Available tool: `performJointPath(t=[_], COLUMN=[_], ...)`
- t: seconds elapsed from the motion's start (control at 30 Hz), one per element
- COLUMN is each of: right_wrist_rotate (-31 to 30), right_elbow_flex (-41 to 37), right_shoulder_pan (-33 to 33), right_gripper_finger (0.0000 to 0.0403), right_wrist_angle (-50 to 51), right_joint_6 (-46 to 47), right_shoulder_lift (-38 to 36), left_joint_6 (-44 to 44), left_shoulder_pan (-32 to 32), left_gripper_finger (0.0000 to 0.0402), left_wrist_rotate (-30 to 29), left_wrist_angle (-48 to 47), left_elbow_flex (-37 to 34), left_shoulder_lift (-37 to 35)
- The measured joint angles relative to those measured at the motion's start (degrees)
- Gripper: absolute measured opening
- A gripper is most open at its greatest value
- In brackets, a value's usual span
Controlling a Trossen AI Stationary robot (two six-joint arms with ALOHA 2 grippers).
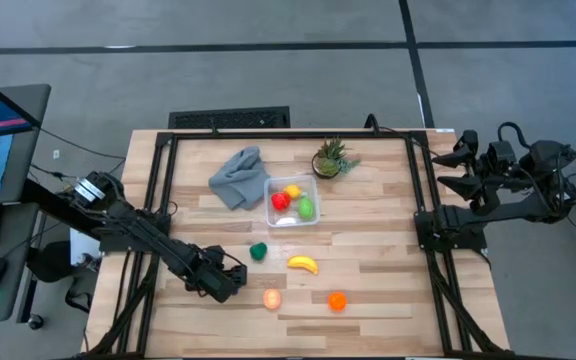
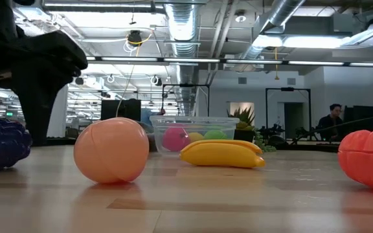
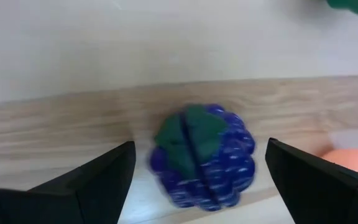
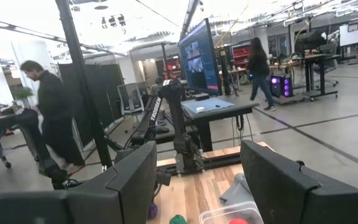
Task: Pick and placing Produce into tupperware
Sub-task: Put the purple grapes into the transparent bin
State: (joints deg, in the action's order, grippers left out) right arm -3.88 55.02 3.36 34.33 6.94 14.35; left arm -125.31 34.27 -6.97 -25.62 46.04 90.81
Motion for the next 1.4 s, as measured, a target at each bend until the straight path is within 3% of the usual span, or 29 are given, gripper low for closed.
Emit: performJointPath(t=[0.77, 1.4], right_wrist_rotate=[0.0, 0.0], right_elbow_flex=[0.0, 0.0], right_shoulder_pan=[0.0, 0.0], right_gripper_finger=[0.0256, 0.0256], right_wrist_angle=[-0.02, -0.03], right_joint_6=[0.09, 0.09], right_shoulder_lift=[0.0, 0.0], left_joint_6=[0.11, 2.24], left_shoulder_pan=[-0.14, -0.14], left_gripper_finger=[0.0234, 0.023], left_wrist_rotate=[0.67, 0.52], left_wrist_angle=[-0.09, 0.87], left_elbow_flex=[-0.02, 0.0], left_shoulder_lift=[0.08, -1.31])
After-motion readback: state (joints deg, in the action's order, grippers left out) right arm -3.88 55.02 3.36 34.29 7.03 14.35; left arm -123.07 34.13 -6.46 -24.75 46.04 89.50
